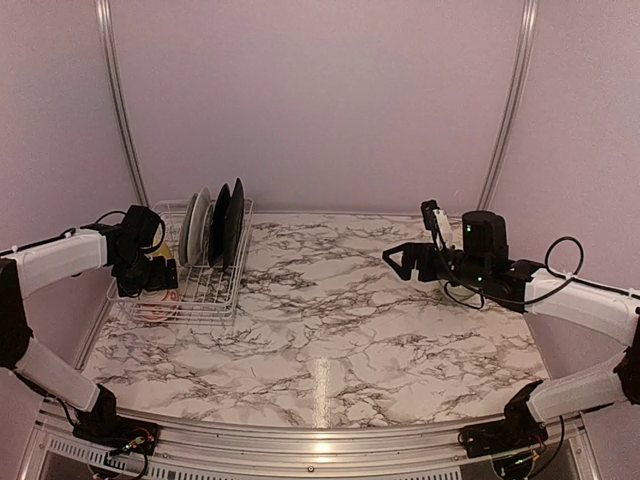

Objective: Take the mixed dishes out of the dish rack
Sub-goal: Grab the bowl from the dish rack.

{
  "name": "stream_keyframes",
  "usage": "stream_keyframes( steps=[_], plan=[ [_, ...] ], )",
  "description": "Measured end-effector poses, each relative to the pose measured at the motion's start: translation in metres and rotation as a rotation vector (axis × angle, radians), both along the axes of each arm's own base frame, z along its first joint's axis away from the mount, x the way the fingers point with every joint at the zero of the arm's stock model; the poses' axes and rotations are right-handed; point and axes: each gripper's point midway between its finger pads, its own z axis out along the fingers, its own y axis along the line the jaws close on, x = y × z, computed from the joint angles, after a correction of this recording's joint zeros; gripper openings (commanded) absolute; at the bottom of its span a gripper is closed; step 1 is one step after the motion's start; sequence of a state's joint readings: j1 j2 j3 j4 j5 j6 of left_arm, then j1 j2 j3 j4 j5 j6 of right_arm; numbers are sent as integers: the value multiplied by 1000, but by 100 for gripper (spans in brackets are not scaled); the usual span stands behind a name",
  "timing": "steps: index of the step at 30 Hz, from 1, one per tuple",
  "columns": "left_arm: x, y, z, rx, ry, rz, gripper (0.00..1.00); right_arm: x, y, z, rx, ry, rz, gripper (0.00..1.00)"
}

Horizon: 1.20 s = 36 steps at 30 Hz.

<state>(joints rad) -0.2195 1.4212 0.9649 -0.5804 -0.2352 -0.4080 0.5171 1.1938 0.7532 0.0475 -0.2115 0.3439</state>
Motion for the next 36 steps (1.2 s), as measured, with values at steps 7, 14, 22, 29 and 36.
stream_keyframes(
  steps=[7, 14, 22, 29, 36],
  plan=[
    [-1, 9, -4, -3, 5, 18, 93, 1, 2, -6, -3, 13, 8, 99],
    [3, 9, -14, -20, 21, 11, 78, 0, 2, -9, 2, 12, 8, 99],
    [6, 9, -16, -30, 15, 17, 67, -1, 1, -14, -1, 18, 9, 99],
    [4, 10, -16, -25, 15, 14, 69, -1, 2, -13, 3, 13, 8, 99],
    [2, 10, -15, -21, 12, 6, 52, -1, 3, -12, 19, 19, 10, 99]
  ],
)
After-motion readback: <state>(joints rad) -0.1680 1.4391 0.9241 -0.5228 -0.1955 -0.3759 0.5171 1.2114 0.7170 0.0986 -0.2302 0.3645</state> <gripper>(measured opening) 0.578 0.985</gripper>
